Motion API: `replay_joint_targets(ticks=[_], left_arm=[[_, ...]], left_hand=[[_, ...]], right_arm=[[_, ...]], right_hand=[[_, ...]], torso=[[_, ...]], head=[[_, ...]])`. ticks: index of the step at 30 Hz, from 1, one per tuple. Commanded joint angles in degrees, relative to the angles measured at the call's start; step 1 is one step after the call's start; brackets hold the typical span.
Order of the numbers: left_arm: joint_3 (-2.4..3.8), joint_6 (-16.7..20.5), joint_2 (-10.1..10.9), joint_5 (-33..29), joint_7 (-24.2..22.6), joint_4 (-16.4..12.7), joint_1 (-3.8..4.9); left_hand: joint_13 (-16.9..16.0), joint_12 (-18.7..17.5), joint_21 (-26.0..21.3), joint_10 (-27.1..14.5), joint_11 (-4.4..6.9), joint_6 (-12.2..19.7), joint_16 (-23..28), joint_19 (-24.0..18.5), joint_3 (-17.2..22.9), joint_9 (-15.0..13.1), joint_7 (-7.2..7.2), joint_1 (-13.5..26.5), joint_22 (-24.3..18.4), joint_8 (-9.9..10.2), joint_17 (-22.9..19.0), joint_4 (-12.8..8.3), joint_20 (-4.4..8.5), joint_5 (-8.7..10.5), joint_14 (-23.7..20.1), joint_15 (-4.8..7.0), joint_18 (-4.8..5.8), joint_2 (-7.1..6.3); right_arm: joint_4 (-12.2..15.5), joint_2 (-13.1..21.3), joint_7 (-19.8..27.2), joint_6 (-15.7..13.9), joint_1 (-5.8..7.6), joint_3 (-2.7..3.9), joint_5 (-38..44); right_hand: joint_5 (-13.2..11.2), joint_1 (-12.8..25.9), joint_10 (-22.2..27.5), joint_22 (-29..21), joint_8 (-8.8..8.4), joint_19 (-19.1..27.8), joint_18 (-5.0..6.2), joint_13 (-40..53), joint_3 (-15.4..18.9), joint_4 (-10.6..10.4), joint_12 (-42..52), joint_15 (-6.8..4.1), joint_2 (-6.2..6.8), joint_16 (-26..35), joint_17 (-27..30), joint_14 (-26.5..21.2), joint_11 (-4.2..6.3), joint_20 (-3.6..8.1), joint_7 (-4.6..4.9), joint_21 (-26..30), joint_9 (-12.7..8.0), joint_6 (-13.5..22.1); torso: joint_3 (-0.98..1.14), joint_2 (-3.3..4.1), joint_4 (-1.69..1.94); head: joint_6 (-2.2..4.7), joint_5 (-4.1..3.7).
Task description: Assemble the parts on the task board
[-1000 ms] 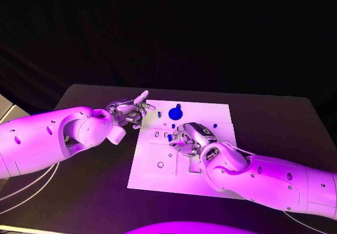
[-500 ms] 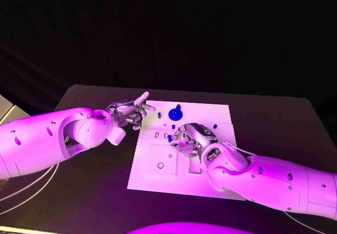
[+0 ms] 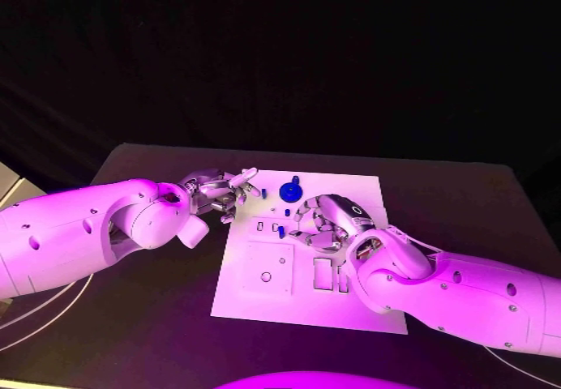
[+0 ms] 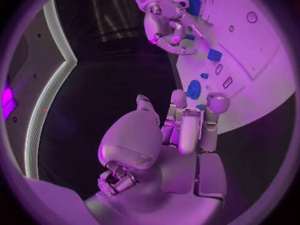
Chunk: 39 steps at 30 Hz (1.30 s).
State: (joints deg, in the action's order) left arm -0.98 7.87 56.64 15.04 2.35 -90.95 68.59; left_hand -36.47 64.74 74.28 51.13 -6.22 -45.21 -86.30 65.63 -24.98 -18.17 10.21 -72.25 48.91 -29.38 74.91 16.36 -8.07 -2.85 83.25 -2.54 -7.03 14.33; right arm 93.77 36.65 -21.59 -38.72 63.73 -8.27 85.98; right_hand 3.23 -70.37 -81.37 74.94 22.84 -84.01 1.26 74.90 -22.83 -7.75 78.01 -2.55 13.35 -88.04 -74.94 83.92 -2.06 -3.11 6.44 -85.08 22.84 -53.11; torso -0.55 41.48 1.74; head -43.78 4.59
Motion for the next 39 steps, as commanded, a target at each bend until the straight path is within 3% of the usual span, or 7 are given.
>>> replay_joint_targets(ticks=[1, 8, 16, 25, 36, 38, 39], left_arm=[[0.48, -5.7, -0.5, 10.9, 7.7, 0.0, 0.36], [1.04, -8.8, -2.5, 19.0, 15.6, 1.5, 2.24], [0.92, -12.3, -5.7, 28.6, 21.2, 3.3, 5.93], [-1.37, -18.4, -10.6, 31.5, 28.4, 6.0, 9.71], [-3.80, -19.1, -16.1, 32.8, 31.3, 10.3, 11.17], [-4.01, -19.9, -16.7, 32.9, 31.5, 10.7, 11.22], [-4.13, -20.3, -17.1, 32.8, 31.7, 11.0, 11.24]], left_hand=[[0.2, 0.4, 1.0, 0.4, 0.72, 0.2, -0.4, 1.6, -1.0, -0.9, -0.45, -1.4, 1.9, -1.5, 3.2, -0.4, 0.41, 0.00, 0.7, 0.69, -0.38, -0.27], [-1.5, 1.4, 2.3, 3.4, 1.63, -0.2, -0.9, 3.9, -0.7, -2.8, -1.44, -2.9, 4.8, -4.8, 5.0, 0.1, 1.20, -0.01, 1.9, 1.55, 0.16, -0.29], [-5.7, 3.7, 2.1, 10.4, 3.84, -1.7, -1.3, 5.3, 1.9, -6.2, -3.67, -5.1, 4.8, -9.5, 6.5, 0.3, 3.29, -0.07, 3.5, 3.67, 0.28, 0.73], [-6.6, 3.8, 1.4, 11.7, 4.70, -2.0, -0.9, 5.5, 2.6, -9.1, -4.60, -4.3, 4.3, -12.1, 5.7, 0.4, 4.07, -0.06, 3.3, 4.49, 0.28, 0.30], [-6.4, 3.4, 0.8, 11.2, 4.73, -1.1, -0.6, 5.5, 1.9, -11.7, -4.69, -0.2, 3.7, -13.5, 5.1, 0.3, 4.10, -0.11, 3.0, 4.51, 0.25, 1.32], [-6.9, 3.5, 0.7, 11.2, 5.42, -0.2, -0.6, 5.8, 8.8, -13.7, -5.15, -1.2, 3.8, -14.4, 5.3, 0.5, 4.61, -0.20, 3.1, 4.97, 0.26, -0.30], [-6.9, 3.3, 0.4, 11.1, 5.64, 0.1, -0.6, 5.9, 16.4, -15.1, -5.09, 1.7, 3.8, -14.3, 5.4, 0.5, 4.72, 0.14, 3.1, 4.91, 0.30, -3.74]], right_arm=[[0.0, 0.7, 8.7, -2.0, 1.10, 0.28, -8.9], [-2.2, 1.4, 20.9, -3.3, 4.07, 0.93, -29.6], [-4.6, 2.6, 24.5, -3.0, 8.60, 1.16, -40.9], [-7.0, 5.3, 26.4, -2.2, 11.97, 1.20, -46.6], [-8.0, 6.8, 25.9, -1.6, 12.64, 1.07, -47.5], [-8.1, 6.8, 25.7, -1.5, 12.66, 1.05, -47.4], [-8.1, 6.9, 25.6, -1.4, 12.67, 1.03, -47.3]], right_hand=[[0.2, -1.2, 0.8, 11.5, -0.34, -4.1, 0.06, 6.2, 0.4, -0.1, -0.6, 0.52, -0.50, 0.5, -10.7, 5.0, -0.10, -0.60, 0.33, 0.6, -0.2, 0.8], [0.2, -2.1, 1.4, 10.7, -0.43, -3.6, 0.35, 5.7, 0.3, -0.3, -1.3, 0.71, -1.26, 0.8, -10.2, 4.9, -0.33, -0.81, 0.59, 1.9, -0.5, 1.2], [0.1, -2.4, 2.1, 10.3, -0.45, -3.3, 0.51, 5.2, 0.2, -0.4, -2.0, 0.80, -1.60, 1.1, -9.7, 4.7, -0.43, -0.89, 0.70, 2.6, -0.5, 1.4], [0.1, -2.8, 6.7, 5.7, -0.30, -0.7, 2.08, 0.7, 1.1, -1.1, -8.3, 0.99, -1.24, 5.1, -4.1, 3.0, -0.67, -1.18, 0.98, 10.0, -0.9, 2.3], [0.1, -3.1, 7.6, 4.6, -0.43, -0.2, 2.40, -0.5, 1.5, -1.3, -9.7, 1.02, -1.02, 6.0, -3.2, 2.8, -0.76, -1.20, 1.10, 11.8, -1.1, 2.9], [0.1, -3.1, 7.6, 4.6, -0.46, -0.2, 2.40, -0.6, 1.5, -1.3, -9.7, 1.03, -0.98, 6.0, -3.2, 2.8, -0.78, -1.21, 1.12, 11.9, -1.1, 3.0], [0.1, -3.1, 7.6, 4.6, -0.46, -0.2, 2.40, -0.6, 1.5, -1.3, -9.7, 1.03, -0.98, 6.0, -3.2, 2.8, -0.78, -1.21, 1.12, 11.9, -1.1, 3.0]], torso=[[-0.01, -0.51, -0.14], [0.26, -1.22, -0.19], [0.44, -1.88, 0.03], [0.68, -2.24, 0.01], [0.98, -2.45, -0.07], [1.08, -2.51, -0.20], [1.13, -2.54, -0.22]], head=[[-0.03, 0.01], [-0.26, 0.40], [-1.18, 0.54], [-1.57, 0.25], [-1.85, 0.75], [-1.89, 0.96], [-1.94, 0.99]])
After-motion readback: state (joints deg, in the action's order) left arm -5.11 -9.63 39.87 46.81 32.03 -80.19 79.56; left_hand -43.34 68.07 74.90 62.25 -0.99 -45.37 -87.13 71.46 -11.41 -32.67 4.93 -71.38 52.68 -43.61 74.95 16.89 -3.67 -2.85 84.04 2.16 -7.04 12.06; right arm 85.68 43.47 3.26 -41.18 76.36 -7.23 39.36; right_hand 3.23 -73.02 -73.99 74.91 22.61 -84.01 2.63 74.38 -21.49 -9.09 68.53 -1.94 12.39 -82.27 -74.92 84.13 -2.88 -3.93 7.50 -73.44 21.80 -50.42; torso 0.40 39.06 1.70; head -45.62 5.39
